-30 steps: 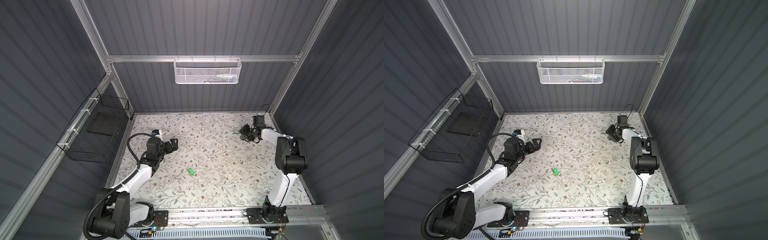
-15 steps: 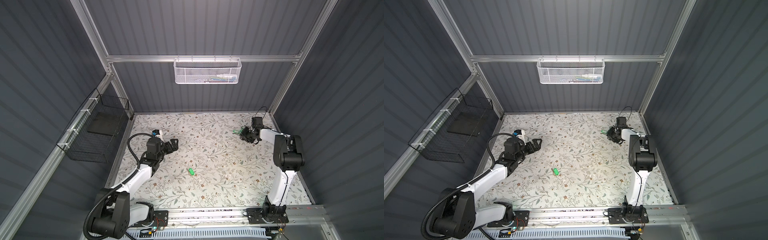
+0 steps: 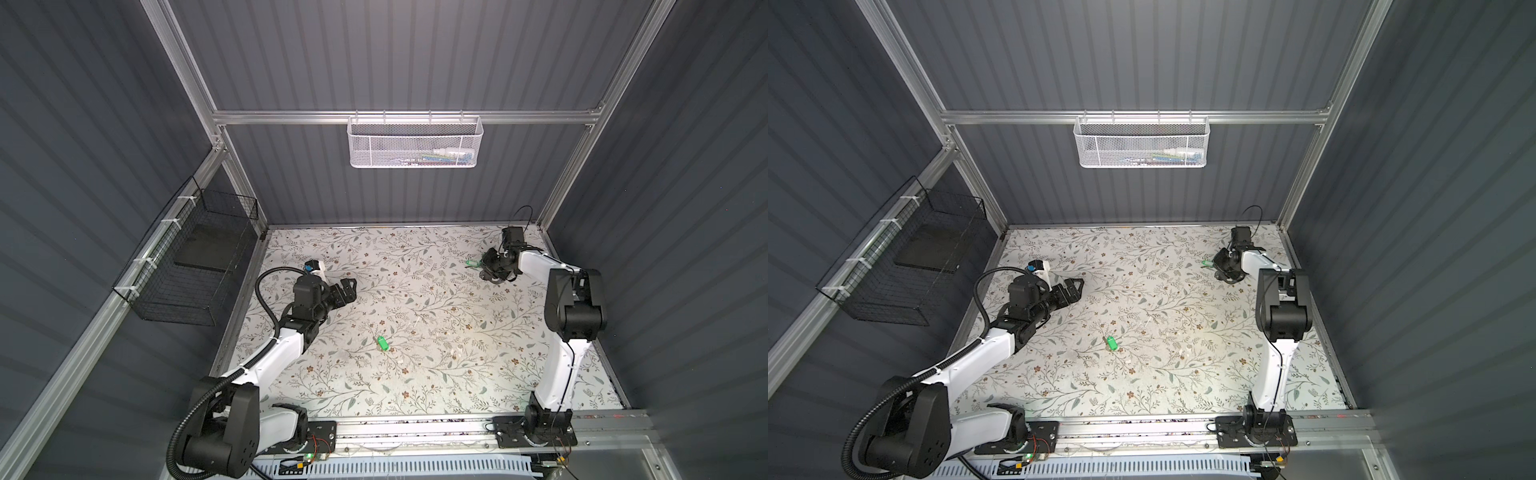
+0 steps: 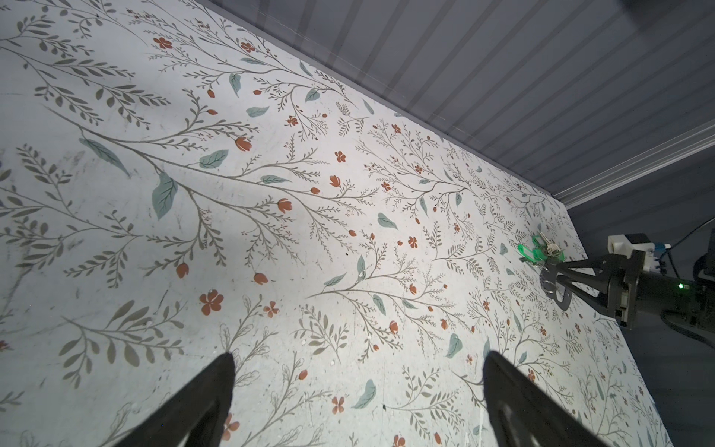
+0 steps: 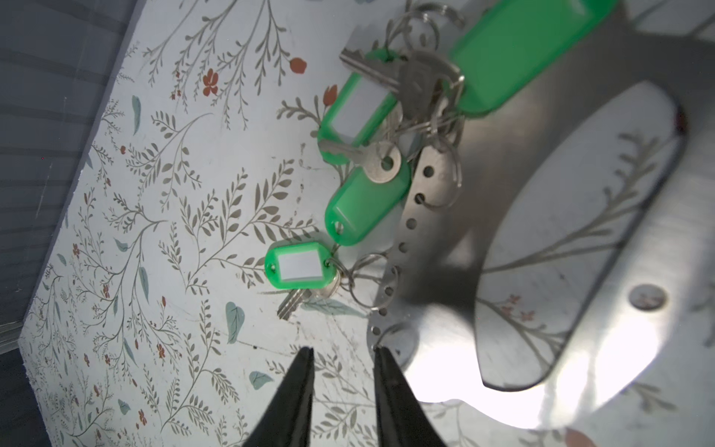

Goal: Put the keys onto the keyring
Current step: 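Reach the right gripper to the silver keyring plate with green-tagged keys, then grasp the plate's ring with the right gripper and lift it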

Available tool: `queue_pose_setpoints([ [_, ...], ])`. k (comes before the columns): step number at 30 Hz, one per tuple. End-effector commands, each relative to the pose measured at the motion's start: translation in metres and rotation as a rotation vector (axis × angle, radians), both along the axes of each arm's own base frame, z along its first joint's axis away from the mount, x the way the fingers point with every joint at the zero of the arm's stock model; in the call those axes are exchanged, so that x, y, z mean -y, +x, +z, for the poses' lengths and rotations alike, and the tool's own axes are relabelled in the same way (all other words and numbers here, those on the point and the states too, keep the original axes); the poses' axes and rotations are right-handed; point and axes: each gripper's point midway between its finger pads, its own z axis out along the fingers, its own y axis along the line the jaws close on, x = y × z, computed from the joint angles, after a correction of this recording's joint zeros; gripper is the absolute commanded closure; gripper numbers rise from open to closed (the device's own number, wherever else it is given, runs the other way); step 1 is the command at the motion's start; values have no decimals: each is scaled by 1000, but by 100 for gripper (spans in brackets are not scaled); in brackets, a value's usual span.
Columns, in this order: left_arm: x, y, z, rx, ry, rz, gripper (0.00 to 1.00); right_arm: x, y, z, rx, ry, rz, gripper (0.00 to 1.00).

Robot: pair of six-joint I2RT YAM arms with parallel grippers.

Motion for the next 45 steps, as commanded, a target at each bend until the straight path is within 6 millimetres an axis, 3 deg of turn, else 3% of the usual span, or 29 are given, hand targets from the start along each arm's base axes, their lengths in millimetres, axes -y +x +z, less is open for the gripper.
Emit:
queue_pose_setpoints([
  [1,2,-6,8,17,-5,-13,0,1,-11,-12,-61,-14,-24,66],
  [16,2,-9,14,41,-9,-21,0,0,-19,-15,-75,29,-78,61],
  [26,1,-13,17,49,-13,-23,0,-8,-46,-17,-108,42,-45,61],
  [31,1,-14,19,56,-21,-21,0,-23,-69,-18,-122,44,-7,61],
  [39,0,-22,25,68,-33,-21,0,-55,-122,-37,-183,73,61,60],
  [45,1,-31,28,75,-56,-34,0,-88,-184,-42,-200,40,156,59],
])
